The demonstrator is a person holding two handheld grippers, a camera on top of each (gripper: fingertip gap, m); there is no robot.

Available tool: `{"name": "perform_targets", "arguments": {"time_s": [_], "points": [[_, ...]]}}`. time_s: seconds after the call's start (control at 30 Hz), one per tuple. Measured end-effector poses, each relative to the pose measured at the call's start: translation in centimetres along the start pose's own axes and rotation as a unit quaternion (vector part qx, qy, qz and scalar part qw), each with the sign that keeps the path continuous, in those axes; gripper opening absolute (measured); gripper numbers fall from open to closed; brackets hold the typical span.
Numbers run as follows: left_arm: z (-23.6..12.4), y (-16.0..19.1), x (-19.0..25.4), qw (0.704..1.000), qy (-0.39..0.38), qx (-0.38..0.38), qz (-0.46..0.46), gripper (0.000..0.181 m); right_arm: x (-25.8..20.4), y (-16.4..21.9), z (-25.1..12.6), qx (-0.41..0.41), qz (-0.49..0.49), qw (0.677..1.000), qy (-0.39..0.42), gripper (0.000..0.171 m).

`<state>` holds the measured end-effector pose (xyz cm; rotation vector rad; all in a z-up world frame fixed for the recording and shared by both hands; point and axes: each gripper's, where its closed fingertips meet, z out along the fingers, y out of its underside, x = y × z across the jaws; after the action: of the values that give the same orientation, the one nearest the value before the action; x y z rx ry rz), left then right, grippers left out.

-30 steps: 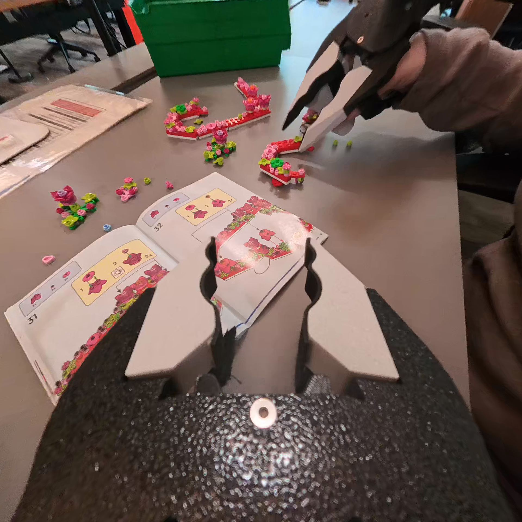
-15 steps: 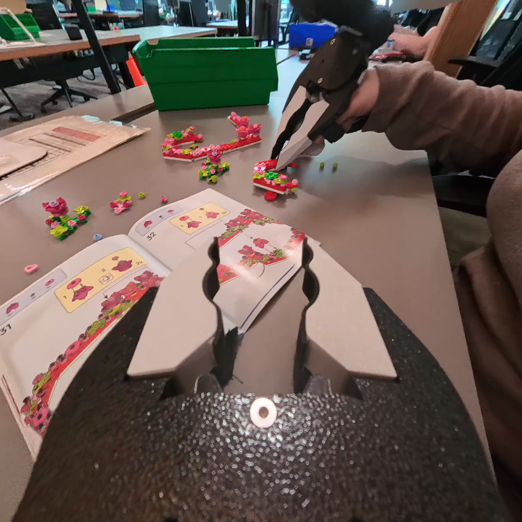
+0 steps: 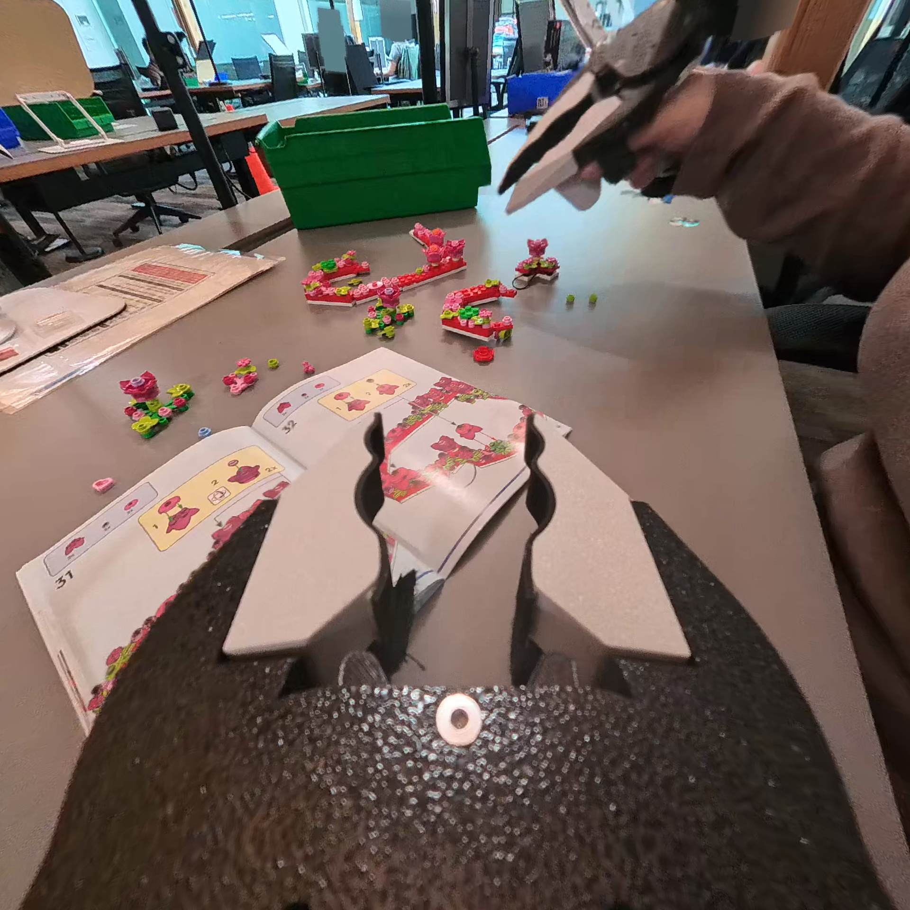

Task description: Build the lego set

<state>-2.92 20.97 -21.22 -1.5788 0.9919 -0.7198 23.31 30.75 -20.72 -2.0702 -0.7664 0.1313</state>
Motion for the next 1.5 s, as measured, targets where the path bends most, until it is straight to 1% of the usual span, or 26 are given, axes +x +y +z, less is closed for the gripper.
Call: {"name": "perform_targets", "arguments": {"time_s": [0.03,0.1,0.13,0.27,0.4,0.5,0.57,0.73,0.87,1.0,1.1,1.17,1.23,1.3,1.37,1.43,1.5], "points": [[-0.1,-0.2,-0.1,1.000,0.000,0.007,-0.001,0.054,1.2,0.4,-0.9,0.011,0.017,1.000,0.018,0.031],[-0.4,-0.5,-0.3,1.000,-0.001,0.022,-0.009,0.054,2.8,2.0,-2.1,0.017,0.044,0.998,0.037,0.032],[-0.5,-0.6,-0.4,1.000,-0.002,0.026,-0.013,0.054,2.9,3.1,-2.3,0.010,0.054,0.998,0.026,0.035],[-0.5,-0.7,-0.5,1.000,-0.005,0.028,-0.013,0.054,0.7,6.8,-2.1,-0.031,0.056,0.997,-0.034,0.038],[-0.6,-0.7,-0.5,0.999,-0.007,0.029,-0.010,0.053,-1.2,8.4,-1.1,-0.050,0.070,0.995,-0.058,0.035],[-0.6,-0.8,-0.6,0.999,-0.008,0.033,-0.013,0.053,-1.7,8.8,-0.4,-0.051,0.073,0.995,-0.053,0.031],[-0.7,-0.8,-0.6,0.999,-0.009,0.033,-0.013,0.052,-1.5,8.4,-0.1,-0.038,0.071,0.996,-0.041,0.021],[-0.7,-0.8,-0.7,0.999,-0.010,0.035,-0.016,0.052,-0.7,8.0,0.8,-0.043,0.051,0.998,-0.021,0.013],[-0.7,-0.8,-0.7,0.999,-0.010,0.035,-0.016,0.052,-0.1,7.5,1.5,-0.042,0.048,0.998,-0.013,0.013],[-0.7,-0.9,-0.7,0.999,-0.010,0.037,-0.018,0.052,0.1,7.2,1.2,-0.038,0.051,0.998,-0.004,0.024],[-0.8,-1.0,-0.8,0.999,-0.013,0.042,-0.018,0.052,1.1,5.9,-0.7,0.019,0.044,0.998,0.042,0.029],[-0.7,-1.0,-0.8,0.999,-0.012,0.041,-0.020,0.052,1.0,3.8,-2.0,0.088,0.027,0.994,0.062,0.029],[-0.7,-0.9,-0.8,0.999,-0.011,0.041,-0.020,0.052,-0.8,1.2,-2.8,0.165,0.000,0.985,0.050,0.024],[-0.7,-1.0,-0.9,0.999,-0.014,0.043,-0.018,0.051,-3.2,-0.7,-2.7,0.198,-0.042,0.979,0.019,0.024],[-0.8,-1.1,-0.8,0.999,-0.016,0.047,-0.014,0.048,-5.2,-2.6,-2.2,0.225,-0.084,0.971,0.006,0.023],[-1.0,-1.3,-0.9,0.998,-0.022,0.055,-0.011,0.048,-6.9,-4.9,-1.9,0.268,-0.106,0.958,0.002,0.022],[-1.2,-1.5,-1.4,0.997,-0.043,0.066,-0.008,0.051,-8.1,-7.4,-1.7,0.318,-0.114,0.941,0.013,0.021]]}}
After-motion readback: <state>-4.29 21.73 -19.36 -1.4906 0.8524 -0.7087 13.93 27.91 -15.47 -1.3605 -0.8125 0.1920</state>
